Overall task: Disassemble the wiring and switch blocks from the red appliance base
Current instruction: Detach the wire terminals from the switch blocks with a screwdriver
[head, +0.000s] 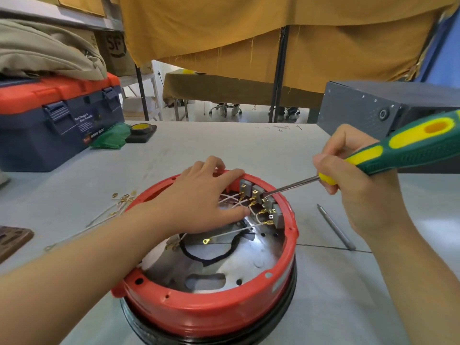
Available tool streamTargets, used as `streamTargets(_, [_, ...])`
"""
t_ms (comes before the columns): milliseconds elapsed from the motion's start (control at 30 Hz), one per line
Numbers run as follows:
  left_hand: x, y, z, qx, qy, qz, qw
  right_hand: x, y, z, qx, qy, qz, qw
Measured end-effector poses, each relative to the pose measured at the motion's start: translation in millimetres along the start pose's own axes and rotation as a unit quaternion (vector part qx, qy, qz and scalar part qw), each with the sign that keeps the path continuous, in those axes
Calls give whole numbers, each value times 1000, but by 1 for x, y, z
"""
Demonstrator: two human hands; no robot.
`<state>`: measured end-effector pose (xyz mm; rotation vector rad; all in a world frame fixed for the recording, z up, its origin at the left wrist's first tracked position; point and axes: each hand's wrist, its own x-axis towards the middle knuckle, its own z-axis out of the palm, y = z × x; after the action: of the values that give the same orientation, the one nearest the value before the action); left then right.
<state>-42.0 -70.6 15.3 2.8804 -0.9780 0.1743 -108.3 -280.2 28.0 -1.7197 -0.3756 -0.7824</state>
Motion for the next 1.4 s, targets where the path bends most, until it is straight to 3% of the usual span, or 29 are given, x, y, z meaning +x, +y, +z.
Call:
streamTargets(500, [-1, -1, -2, -124, 46, 61, 989, -3, -9, 3, -71, -103, -37, 991])
streamTargets(933, [1, 1, 0, -106, 33, 35, 993, -5, -16, 5, -101, -157, -39, 982])
streamTargets(1400, [3, 1, 1, -88, 30, 35, 995, 2, 1, 1, -32, -91, 21, 995])
